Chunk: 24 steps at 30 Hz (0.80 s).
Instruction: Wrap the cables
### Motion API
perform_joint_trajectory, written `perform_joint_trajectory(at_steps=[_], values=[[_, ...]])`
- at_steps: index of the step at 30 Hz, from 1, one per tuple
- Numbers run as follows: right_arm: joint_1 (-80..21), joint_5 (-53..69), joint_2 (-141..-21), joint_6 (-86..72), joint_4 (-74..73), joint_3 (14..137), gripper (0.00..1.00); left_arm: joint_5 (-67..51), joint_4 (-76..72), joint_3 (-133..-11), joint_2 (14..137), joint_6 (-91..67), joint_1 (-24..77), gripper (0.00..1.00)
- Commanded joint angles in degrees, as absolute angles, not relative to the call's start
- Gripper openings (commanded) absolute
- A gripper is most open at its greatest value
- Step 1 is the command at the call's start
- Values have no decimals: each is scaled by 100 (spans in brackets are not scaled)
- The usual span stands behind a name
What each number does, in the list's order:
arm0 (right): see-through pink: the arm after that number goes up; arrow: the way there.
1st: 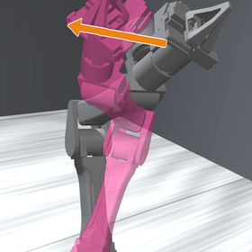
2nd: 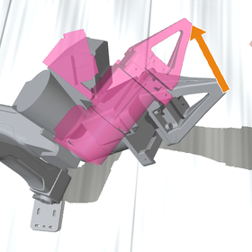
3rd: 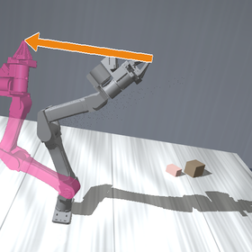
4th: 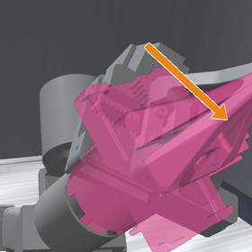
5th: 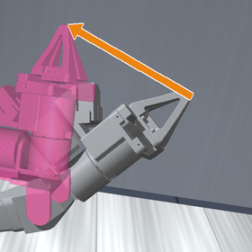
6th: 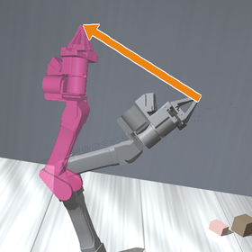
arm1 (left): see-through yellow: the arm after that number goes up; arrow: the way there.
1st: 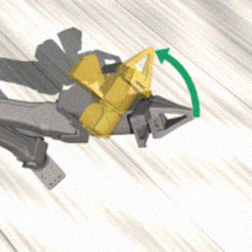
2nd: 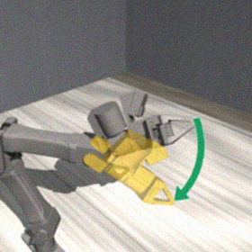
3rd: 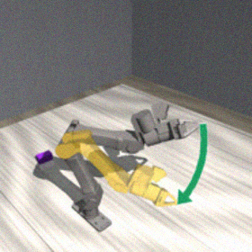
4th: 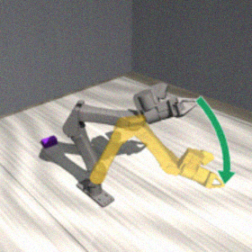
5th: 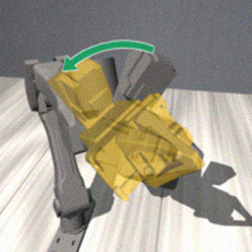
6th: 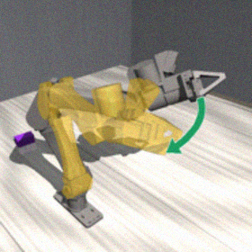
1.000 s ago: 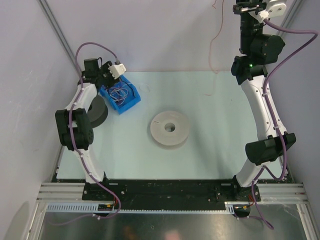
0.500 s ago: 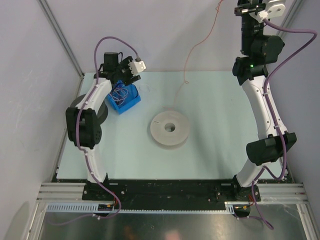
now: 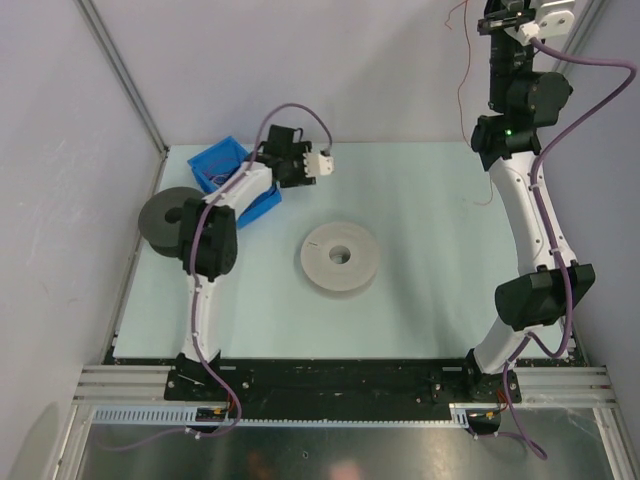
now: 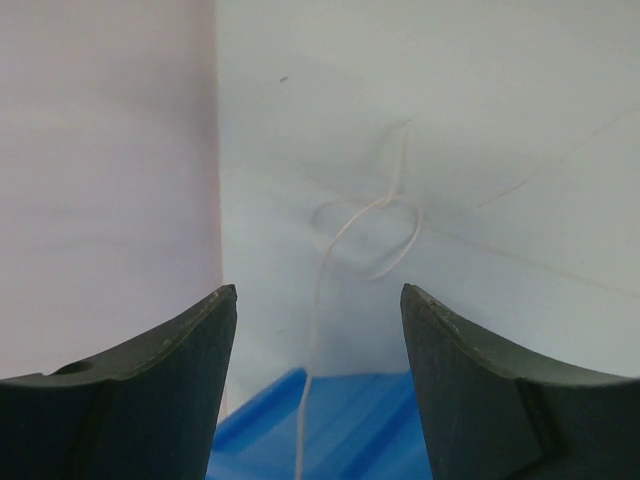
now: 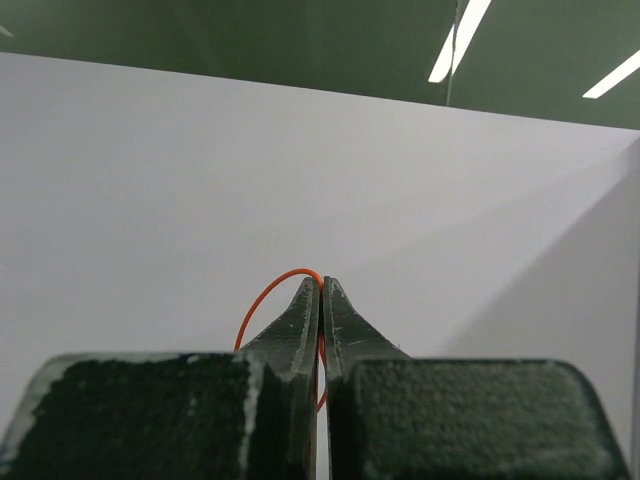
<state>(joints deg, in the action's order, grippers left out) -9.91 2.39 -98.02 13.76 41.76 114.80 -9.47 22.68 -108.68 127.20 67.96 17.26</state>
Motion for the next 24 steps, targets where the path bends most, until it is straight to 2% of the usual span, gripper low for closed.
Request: perform_joint_trajectory(at_steps=[1,8,10,14,16,19,24], values=[[-878,196,-9581,1249,4463,11472,0,147,2318,-11302,13162,7766,1958,72],[-758,176,-9569,1163,4506,11371,0,675,2316,-11707,13880,8514,2168,71],[-743,193,-9553,1145,4488,11351,0,802,2315,-11966,14135,8617,2183,61],[-739,224,-9494,1141,4464,11290,0,822,2317,-12392,14347,8599,2190,23],[-738,243,-9453,1138,4427,11264,0,647,2319,-12399,14140,8346,2207,8],[-734,269,-9366,1077,4388,11176,0,261,2311,-12133,13499,7860,2211,1],[-750,313,-9211,996,4370,10969,0,-273,2313,-11882,12484,7028,1909,0]])
